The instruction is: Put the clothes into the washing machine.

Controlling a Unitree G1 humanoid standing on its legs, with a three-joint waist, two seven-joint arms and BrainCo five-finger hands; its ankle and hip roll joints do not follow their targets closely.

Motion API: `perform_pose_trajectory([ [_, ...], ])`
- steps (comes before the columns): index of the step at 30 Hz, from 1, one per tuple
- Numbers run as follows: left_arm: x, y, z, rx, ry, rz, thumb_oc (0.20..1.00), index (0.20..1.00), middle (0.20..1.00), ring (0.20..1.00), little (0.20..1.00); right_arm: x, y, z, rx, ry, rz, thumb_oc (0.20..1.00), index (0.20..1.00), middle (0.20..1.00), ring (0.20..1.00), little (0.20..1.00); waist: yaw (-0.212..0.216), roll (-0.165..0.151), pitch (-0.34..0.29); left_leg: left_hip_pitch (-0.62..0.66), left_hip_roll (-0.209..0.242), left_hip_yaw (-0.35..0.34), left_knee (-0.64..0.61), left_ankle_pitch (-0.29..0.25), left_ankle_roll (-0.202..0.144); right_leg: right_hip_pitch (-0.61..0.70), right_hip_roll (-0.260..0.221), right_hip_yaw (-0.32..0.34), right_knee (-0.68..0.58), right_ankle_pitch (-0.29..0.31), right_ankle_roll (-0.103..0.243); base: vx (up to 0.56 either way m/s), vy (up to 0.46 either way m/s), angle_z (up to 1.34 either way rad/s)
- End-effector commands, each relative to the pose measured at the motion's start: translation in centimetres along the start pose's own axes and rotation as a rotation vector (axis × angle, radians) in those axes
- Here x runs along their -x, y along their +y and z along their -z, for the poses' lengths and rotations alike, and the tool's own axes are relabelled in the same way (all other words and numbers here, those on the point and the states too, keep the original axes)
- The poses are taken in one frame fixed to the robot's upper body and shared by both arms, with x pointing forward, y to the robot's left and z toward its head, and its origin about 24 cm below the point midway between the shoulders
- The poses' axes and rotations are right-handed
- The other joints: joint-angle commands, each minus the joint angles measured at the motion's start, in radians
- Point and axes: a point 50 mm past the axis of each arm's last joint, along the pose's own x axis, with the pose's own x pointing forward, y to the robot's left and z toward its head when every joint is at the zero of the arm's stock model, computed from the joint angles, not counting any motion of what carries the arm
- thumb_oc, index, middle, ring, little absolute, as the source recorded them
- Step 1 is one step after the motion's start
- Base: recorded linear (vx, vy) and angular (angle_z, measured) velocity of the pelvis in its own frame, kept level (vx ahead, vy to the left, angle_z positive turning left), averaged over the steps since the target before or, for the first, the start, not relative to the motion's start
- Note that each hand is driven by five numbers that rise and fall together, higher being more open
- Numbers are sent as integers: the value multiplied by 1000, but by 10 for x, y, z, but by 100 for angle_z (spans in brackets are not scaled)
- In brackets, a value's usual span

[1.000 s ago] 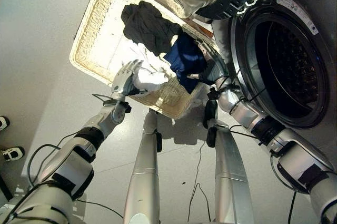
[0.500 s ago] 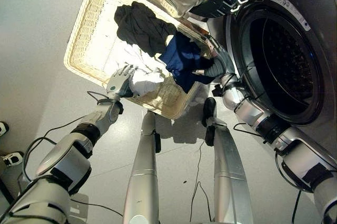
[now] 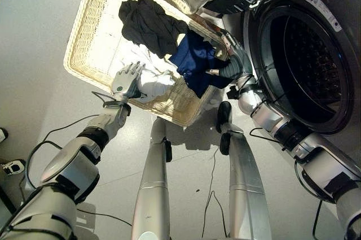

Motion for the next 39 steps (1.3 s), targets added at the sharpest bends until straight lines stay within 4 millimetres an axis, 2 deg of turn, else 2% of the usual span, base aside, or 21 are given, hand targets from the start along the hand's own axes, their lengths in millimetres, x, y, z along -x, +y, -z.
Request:
perform_pose_trajectory([
  [1, -16, 14, 0, -46, 35, -22, 1000, 1000, 1000, 1000, 1000, -8, -9, -24, -73, -109, 62, 1000, 1000, 1000, 1000, 1000, -19, -13, -10, -10, -75, 75, 116, -93, 54, 82, 63, -43, -355, 294, 73, 0, 0, 0],
  [11, -12, -2, -1, -86, 71, 128, 1000, 1000, 1000, 1000, 1000, -10, -8, -27, -78, -115, 74, 1000, 1000, 1000, 1000, 1000, -26, -17, -10, -14, -79, 76, 118, -92, 52, 81, 64, -40, -365, 303, 76, 0, 0, 0],
  [13, -10, -6, 0, -90, 82, 170, 558, 558, 558, 558, 558, -11, -8, -28, -80, -117, 76, 1000, 1000, 1000, 1000, 1000, -26, -16, -10, -14, -80, 76, 117, -91, 52, 80, 64, -39, -367, 305, 76, 0, 0, 0],
  [14, -9, -8, 0, -88, 87, 191, 200, 200, 200, 200, 200, -11, -8, -28, -80, -116, 76, 1000, 1000, 1000, 1000, 1000, -27, -16, -10, -14, -81, 76, 117, -91, 52, 80, 65, -38, -368, 306, 76, 0, 0, 0],
  [19, -4, -17, 1, -59, 117, 271, 200, 200, 200, 200, 200, -13, -8, -31, -90, -118, 77, 1000, 1000, 1000, 1000, 1000, -29, -18, -10, -12, -80, 79, 118, -90, 53, 82, 68, -35, -367, 306, 76, 0, 0, 0],
  [32, 2, -25, 5, 11, 162, 320, 200, 200, 200, 200, 200, -14, -10, -34, -131, -112, 94, 1000, 1000, 1000, 1000, 1000, -27, -19, -10, -7, -80, 80, 117, -87, 53, 88, 68, -36, -367, 307, 75, 0, 0, 0],
  [35, 3, -23, 5, 149, 209, 257, 200, 200, 200, 200, 200, -13, -11, -33, -192, -89, 99, 1000, 1000, 1000, 1000, 1000, -27, -18, -10, -5, -79, 80, 115, -86, 53, 88, 71, -34, -365, 305, 74, 0, 0, 0],
  [39, -2, -9, 6, 477, 280, 88, 200, 200, 200, 200, 200, -8, -13, -28, -338, -28, 125, 1000, 1000, 1000, 1000, 1000, -22, -18, -10, -1, -76, 80, 113, -88, 51, 90, 70, -36, -360, 297, 72, 0, 0, 0],
])
